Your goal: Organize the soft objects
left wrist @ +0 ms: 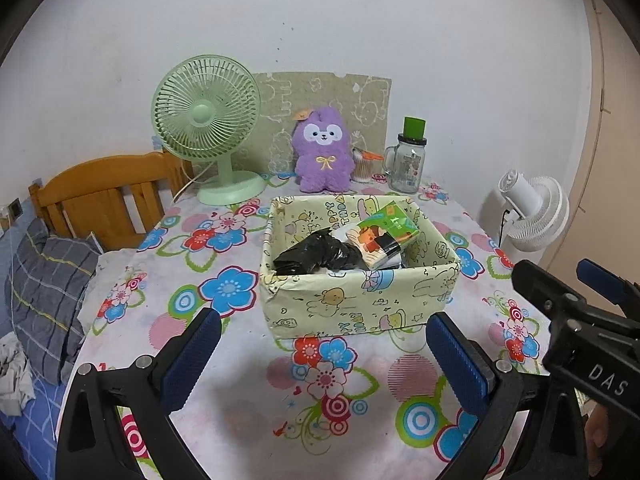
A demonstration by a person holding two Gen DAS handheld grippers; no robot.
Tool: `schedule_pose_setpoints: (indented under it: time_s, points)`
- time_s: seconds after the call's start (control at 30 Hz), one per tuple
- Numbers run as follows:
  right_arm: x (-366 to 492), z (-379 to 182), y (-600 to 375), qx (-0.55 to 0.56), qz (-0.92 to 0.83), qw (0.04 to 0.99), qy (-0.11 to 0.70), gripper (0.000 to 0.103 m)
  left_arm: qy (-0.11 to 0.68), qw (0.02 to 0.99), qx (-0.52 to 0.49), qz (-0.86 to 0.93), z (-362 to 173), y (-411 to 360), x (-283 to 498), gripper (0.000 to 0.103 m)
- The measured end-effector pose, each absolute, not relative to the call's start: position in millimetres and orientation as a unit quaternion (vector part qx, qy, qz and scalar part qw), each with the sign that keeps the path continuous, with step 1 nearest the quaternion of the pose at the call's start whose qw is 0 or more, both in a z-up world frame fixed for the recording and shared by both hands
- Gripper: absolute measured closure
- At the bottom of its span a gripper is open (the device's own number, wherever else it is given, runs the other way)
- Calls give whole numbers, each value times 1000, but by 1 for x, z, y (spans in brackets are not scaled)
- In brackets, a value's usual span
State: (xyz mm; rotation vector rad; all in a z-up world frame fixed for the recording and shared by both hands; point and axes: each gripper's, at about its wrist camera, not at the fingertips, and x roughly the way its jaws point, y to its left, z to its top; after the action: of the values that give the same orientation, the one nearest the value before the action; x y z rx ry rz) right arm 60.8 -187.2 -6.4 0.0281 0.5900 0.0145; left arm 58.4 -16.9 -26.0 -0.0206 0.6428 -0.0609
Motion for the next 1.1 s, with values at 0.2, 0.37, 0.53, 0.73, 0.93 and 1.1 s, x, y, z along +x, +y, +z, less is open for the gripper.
schedule_pose_setpoints:
  time_s: [0.2, 0.37, 0.53, 0.73, 0.93, 1.1]
  points:
    - [45, 0, -193, 15, -5, 959, 282, 7, 307, 951, -8, -22, -23, -9, 45, 0]
    - [31, 6, -198, 21, -3, 962, 273, 7, 296, 955, -12, -18, -16, -2, 32, 0]
    - [17, 10, -199, 21, -3, 965, 263, 7, 270, 963, -17, -10, -6, 3, 15, 0]
    - [0, 18, -199, 18, 2, 969, 247, 7, 241, 970, -26, -11, 8, 7, -3, 0]
    - [-7, 25, -198, 26, 10, 972, 235, 7, 236, 971, -24, -14, 11, 5, -8, 0]
    - [-10, 27, -199, 28, 15, 973, 229, 7, 235, 972, -18, -19, 10, 2, -9, 0]
